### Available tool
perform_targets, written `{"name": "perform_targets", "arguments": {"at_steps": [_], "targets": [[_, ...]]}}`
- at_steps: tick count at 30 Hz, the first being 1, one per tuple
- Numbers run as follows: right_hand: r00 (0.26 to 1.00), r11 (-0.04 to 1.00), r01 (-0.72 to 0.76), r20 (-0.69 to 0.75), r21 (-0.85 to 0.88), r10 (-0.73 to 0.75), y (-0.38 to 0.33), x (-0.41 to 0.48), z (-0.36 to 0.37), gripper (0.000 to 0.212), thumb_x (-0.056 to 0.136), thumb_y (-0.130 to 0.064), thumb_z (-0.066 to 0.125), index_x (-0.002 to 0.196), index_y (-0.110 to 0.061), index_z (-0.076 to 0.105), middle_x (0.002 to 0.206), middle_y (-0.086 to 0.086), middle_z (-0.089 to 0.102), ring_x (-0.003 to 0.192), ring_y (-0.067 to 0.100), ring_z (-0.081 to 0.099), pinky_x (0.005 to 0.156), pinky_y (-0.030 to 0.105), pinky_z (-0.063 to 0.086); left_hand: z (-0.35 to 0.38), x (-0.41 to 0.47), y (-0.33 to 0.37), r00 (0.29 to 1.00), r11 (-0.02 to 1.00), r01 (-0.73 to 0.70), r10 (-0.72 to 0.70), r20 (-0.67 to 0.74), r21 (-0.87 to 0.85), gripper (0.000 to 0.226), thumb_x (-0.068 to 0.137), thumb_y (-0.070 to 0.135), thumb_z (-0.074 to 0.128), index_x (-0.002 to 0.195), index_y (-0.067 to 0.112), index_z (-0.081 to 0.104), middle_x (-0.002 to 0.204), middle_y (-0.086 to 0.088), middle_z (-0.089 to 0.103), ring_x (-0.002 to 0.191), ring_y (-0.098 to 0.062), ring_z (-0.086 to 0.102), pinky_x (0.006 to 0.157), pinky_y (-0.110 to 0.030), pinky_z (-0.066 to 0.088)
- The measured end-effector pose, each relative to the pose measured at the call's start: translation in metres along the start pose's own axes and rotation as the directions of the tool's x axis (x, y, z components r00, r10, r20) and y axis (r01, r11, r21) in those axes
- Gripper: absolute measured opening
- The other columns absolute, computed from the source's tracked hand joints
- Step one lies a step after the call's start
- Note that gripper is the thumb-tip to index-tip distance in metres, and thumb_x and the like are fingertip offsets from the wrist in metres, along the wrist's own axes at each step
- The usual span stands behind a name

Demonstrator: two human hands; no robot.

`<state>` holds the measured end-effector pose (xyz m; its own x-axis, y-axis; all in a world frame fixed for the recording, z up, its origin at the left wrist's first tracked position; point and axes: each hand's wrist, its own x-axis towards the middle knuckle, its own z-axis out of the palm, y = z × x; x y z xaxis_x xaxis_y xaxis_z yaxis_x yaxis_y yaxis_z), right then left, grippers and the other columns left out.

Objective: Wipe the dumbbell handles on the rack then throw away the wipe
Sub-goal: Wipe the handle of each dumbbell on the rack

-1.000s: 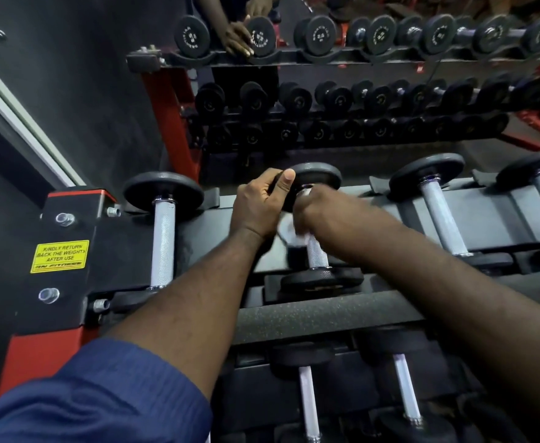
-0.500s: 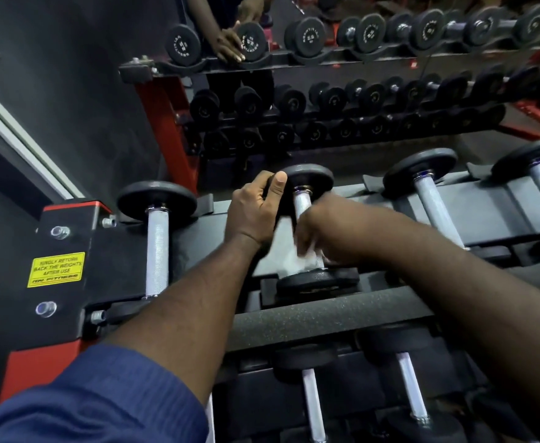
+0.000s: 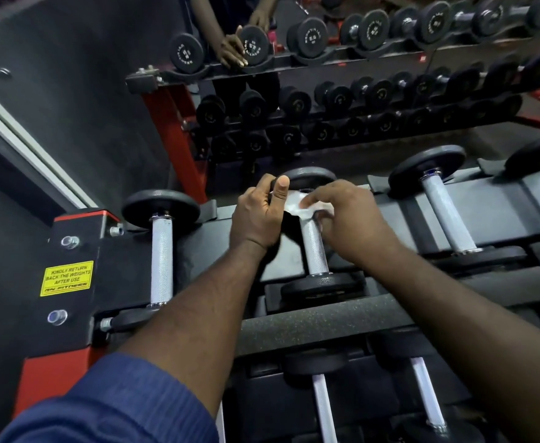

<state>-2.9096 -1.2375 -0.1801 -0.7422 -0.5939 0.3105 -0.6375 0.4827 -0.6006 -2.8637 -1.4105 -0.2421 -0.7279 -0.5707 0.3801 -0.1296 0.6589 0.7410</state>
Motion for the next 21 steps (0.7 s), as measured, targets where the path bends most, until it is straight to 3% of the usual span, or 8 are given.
{"name": "perform_targets", "arguments": {"at_steps": [2,4,6,10,12,16,18,21], "targets": [[0.996,0.995,-0.09,0.022,0.036,0.089,0.004,-0.007,0.0,0.023,0.085,-0.009,0.073,0.095,-0.029,0.077,0.095,-0.009,0.068,0.086,0.007,0.061,0.075,0.005,0.038,0.001,0.0,-0.001,1.0,1.0,-0.005,0.005,0.001,0.001,0.057,0.098,0.075,0.028,0.098,0.028,0.06,0.073,-0.003,0.06,0.073,-0.028,0.06,0.063,-0.038,0.047],[0.965,0.975,-0.218,0.161,0.051,0.208,0.013,-0.011,-0.007,0.014,0.086,-0.013,0.071,0.088,-0.028,0.073,0.081,-0.012,0.07,0.076,0.005,0.062,0.067,0.013,0.044,0.001,0.001,-0.003,1.0,1.0,-0.011,0.011,-0.004,0.01,0.06,0.098,0.075,0.026,0.1,0.026,0.061,0.072,-0.003,0.058,0.073,-0.028,0.06,0.063,-0.037,0.044],[0.886,0.917,-0.375,0.342,0.136,0.312,0.024,-0.011,-0.012,0.012,0.087,-0.011,0.072,0.083,-0.023,0.07,0.079,-0.006,0.073,0.074,0.012,0.065,0.07,0.028,0.051,0.001,0.0,-0.002,1.0,1.0,-0.014,0.015,-0.013,0.016,0.063,0.097,0.075,0.025,0.1,0.025,0.062,0.07,-0.001,0.054,0.071,-0.027,0.058,0.063,-0.033,0.038],[0.791,0.592,-0.611,0.44,0.525,0.426,0.021,0.014,-0.006,0.006,0.096,0.001,0.06,0.1,-0.003,0.062,0.1,0.022,0.068,0.089,0.032,0.063,0.089,0.059,0.054,0.001,-0.001,-0.003,1.0,1.0,-0.016,0.016,-0.016,0.015,0.062,0.098,0.074,0.026,0.098,0.024,0.062,0.067,0.002,0.05,0.068,-0.025,0.055,0.062,-0.03,0.034],[0.774,0.487,-0.631,0.46,0.604,0.434,0.014,0.019,-0.003,0.007,0.102,-0.005,0.054,0.106,-0.001,0.059,0.107,0.023,0.063,0.093,0.031,0.062,0.09,0.054,0.055,0.002,-0.001,-0.003,1.0,1.0,-0.024,0.024,-0.02,0.006,0.06,0.099,0.073,0.027,0.097,0.024,0.062,0.067,0.003,0.049,0.067,-0.024,0.055,0.062,-0.03,0.035],[0.661,0.577,-0.711,0.663,0.402,0.352,0.023,-0.003,-0.005,0.026,0.104,-0.007,0.045,0.121,0.004,0.062,0.113,0.026,0.071,0.098,0.039,0.068,0.086,0.053,0.056,0.003,-0.001,-0.004,1.0,1.0,-0.023,0.023,-0.02,0.004,0.06,0.1,0.073,0.027,0.096,0.024,0.062,0.066,0.003,0.048,0.066,-0.024,0.054,0.061,-0.031,0.037],[0.645,0.567,-0.72,0.686,0.4,0.336,0.028,-0.006,-0.007,0.027,0.103,-0.004,0.044,0.121,0.004,0.063,0.113,0.028,0.07,0.094,0.037,0.066,0.079,0.046,0.056,0.003,-0.001,-0.003,1.0,1.0,-0.025,0.025,-0.018,-0.008,0.057,0.1,0.072,0.028,0.095,0.025,0.06,0.065,0.004,0.047,0.065,-0.023,0.051,0.06,-0.032,0.038],[0.686,0.356,-0.728,0.626,0.587,0.371,0.019,0.007,0.002,0.024,0.102,-0.003,0.045,0.118,0.005,0.061,0.104,0.023,0.07,0.083,0.025,0.067,0.061,0.035,0.059,0.002,-0.001,-0.002,1.0,1.0,-0.022,0.022,-0.015,-0.008,0.055,0.101,0.072,0.028,0.093,0.026,0.058,0.065,0.004,0.047,0.065,-0.022,0.051,0.059,-0.033,0.041]]}}
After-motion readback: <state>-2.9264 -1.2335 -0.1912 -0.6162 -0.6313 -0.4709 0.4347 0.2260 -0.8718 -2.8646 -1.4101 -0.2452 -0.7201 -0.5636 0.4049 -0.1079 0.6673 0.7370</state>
